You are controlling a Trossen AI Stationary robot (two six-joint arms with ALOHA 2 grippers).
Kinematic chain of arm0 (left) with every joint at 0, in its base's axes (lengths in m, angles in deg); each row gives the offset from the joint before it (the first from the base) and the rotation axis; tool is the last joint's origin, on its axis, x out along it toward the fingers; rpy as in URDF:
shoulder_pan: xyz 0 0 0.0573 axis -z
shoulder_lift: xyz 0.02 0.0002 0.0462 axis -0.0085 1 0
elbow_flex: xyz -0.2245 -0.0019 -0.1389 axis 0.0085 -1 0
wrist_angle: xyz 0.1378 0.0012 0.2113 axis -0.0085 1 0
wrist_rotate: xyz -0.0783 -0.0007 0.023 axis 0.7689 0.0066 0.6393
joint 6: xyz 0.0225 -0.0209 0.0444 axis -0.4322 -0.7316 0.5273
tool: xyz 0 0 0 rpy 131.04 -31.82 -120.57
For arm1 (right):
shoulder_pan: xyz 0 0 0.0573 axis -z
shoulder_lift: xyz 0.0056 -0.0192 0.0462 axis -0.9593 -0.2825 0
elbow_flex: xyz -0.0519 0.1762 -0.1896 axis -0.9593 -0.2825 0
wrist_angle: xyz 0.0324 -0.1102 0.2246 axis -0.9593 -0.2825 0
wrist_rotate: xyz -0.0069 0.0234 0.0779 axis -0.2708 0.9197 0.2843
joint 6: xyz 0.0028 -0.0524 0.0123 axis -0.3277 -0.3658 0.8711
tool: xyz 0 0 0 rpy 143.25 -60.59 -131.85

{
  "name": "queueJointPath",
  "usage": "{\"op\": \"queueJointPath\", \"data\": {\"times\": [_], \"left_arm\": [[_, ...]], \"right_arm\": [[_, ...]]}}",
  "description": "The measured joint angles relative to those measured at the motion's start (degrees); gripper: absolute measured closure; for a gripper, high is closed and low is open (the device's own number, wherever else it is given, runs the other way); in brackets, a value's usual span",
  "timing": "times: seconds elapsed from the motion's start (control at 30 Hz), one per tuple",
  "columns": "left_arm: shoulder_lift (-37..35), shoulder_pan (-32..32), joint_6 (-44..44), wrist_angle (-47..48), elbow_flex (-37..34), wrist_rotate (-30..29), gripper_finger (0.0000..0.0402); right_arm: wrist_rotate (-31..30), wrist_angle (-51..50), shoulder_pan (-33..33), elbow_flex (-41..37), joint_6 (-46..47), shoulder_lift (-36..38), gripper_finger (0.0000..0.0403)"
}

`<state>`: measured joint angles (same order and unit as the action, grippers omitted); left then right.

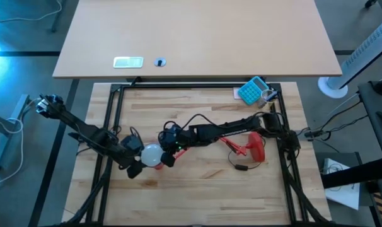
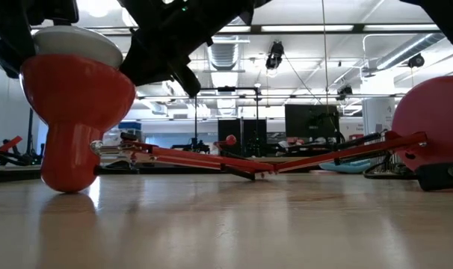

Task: Screw lightbulb
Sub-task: Insert the lightbulb into the orange desk lamp

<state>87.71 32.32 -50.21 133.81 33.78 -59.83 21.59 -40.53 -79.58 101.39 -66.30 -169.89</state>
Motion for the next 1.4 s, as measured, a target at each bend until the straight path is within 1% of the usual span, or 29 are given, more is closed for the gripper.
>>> {"op": "queueJointPath", "data": {"times": [0.33,0.5,0.7,0.93,1.2,1.4], "left_arm": [[0.0,0.0,0.5,1.4,0.0,-1.4,0.0132],[-0.1,0.0,4.9,2.2,0.0,-3.7,0.0132],[-0.3,0.0,9.1,3.5,0.2,-4.2,0.0132],[-1.2,0.0,9.4,4.7,0.1,-6.1,0.0132],[-1.7,0.0,8.7,5.1,0.0,-6.2,0.0132],[-1.7,0.0,11.3,5.6,0.3,-9.5,0.0132]], "right_arm": [[0.0,0.8,0.4,0.0,0.2,0.0,0.0389],[-0.2,0.7,0.5,0.0,0.2,0.0,0.0389],[-0.1,0.7,0.8,0.0,0.2,0.0,0.0389],[-0.1,0.7,1.3,0.0,0.2,0.0,0.0389],[0.0,0.7,1.5,0.0,0.2,0.0,0.0389],[-0.2,0.5,1.6,0.0,0.2,0.0,0.0389]]}}
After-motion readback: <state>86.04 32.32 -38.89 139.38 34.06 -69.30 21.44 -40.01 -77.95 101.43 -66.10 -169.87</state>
